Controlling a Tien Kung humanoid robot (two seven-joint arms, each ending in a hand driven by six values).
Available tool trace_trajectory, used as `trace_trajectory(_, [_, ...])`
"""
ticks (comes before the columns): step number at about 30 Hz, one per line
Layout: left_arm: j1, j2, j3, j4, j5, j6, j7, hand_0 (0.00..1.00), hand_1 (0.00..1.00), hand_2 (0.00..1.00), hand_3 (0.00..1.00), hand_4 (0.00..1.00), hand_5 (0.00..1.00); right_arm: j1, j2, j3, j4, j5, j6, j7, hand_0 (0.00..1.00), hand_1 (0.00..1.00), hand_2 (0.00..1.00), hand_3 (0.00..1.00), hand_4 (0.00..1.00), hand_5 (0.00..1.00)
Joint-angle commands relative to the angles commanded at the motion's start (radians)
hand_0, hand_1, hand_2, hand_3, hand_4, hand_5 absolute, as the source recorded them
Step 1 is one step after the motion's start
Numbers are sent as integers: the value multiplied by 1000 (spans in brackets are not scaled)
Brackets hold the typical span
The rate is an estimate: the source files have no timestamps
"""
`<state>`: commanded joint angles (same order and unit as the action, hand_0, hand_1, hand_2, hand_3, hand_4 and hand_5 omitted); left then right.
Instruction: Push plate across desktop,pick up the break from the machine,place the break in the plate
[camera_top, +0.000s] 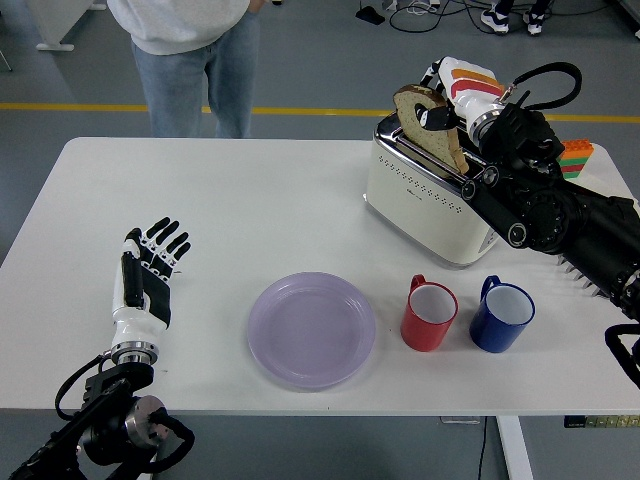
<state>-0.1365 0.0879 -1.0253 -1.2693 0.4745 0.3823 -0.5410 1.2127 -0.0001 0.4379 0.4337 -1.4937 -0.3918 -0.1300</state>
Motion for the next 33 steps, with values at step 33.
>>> trace_trajectory(33, [46, 5, -27, -11, 29, 6, 21, 709, 682, 710, 619, 372, 930, -322, -272, 296, 770, 577, 183, -128, 116, 191, 318, 426, 501, 2])
